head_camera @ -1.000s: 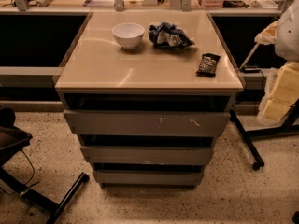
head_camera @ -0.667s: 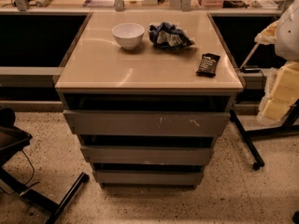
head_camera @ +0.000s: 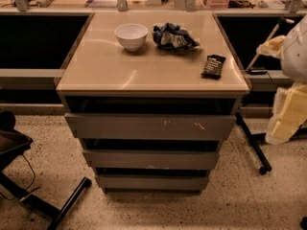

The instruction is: Open bottom drawer

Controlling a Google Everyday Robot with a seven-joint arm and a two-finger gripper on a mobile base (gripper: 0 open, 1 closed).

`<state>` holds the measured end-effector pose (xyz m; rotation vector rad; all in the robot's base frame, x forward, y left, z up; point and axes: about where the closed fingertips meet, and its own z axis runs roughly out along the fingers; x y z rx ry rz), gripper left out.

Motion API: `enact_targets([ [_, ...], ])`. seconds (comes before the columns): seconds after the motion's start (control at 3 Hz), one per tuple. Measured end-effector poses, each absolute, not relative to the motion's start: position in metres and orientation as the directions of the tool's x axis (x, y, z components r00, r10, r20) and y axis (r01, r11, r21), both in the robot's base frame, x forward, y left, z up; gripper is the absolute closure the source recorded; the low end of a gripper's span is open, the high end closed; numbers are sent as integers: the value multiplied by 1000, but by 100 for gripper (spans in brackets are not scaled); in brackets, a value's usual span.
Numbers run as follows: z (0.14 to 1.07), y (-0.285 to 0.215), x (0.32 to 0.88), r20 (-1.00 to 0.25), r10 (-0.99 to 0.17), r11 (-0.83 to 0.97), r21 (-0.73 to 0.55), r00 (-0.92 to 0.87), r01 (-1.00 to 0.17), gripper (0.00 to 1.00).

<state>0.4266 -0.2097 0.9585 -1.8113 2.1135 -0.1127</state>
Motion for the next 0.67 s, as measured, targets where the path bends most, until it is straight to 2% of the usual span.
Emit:
enact_targets([
  [0.33, 894, -209, 419, -238, -971, 79, -284, -10, -956, 0],
  [0.67, 791, -205, 414, -290, -955, 4, -237, 67, -971, 0],
])
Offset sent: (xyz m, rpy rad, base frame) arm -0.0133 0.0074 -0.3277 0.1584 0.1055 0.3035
